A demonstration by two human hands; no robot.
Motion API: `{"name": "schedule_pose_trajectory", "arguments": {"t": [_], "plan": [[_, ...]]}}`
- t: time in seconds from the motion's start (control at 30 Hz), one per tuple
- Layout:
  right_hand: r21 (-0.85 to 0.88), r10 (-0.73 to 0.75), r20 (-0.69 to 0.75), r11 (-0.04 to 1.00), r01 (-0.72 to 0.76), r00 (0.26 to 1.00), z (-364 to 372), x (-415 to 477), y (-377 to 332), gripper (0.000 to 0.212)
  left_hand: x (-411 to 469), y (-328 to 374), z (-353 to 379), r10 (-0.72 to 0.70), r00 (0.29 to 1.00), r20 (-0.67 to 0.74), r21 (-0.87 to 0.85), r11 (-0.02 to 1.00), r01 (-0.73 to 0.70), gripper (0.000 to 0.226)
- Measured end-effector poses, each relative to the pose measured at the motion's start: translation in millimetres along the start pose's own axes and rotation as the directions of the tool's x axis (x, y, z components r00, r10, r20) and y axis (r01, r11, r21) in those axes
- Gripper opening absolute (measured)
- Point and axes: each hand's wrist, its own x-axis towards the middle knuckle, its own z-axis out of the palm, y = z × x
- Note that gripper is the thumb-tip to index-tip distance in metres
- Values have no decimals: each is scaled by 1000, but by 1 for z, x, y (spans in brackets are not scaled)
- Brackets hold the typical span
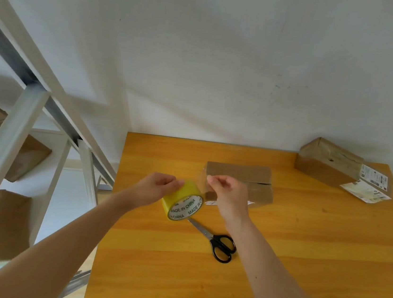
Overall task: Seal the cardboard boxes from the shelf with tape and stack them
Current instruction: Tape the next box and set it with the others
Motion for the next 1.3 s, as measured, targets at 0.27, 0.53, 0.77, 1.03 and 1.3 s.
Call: {"name": "schedule_pose_trajectory", "arguments": {"t": [0.27, 0.53, 0.77, 1.03, 1.3], "plan": [[7, -35, -139, 999, 36, 990, -13, 3, 6, 10, 18, -9, -15, 54, 989, -138, 139, 990, -34, 46], [-154, -88, -154, 986, 64, 984, 1, 17, 21, 11, 42, -21, -14, 40, 966, -254, 291, 956, 37, 42], [-290, -138, -226, 954, 69, 964, 17, 27, 31, 16, 53, -18, -22, 59, 959, -276, 360, 932, 46, 30], [-369, -192, -238, 925, 94, 952, 22, 29, 37, 17, 55, -19, -26, 48, 961, -274, 403, 913, 69, 30], [-444, -216, -238, 892, 92, 947, 24, 31, 38, 16, 61, -21, -24, 40, 965, -259, 405, 912, 71, 29]]}}
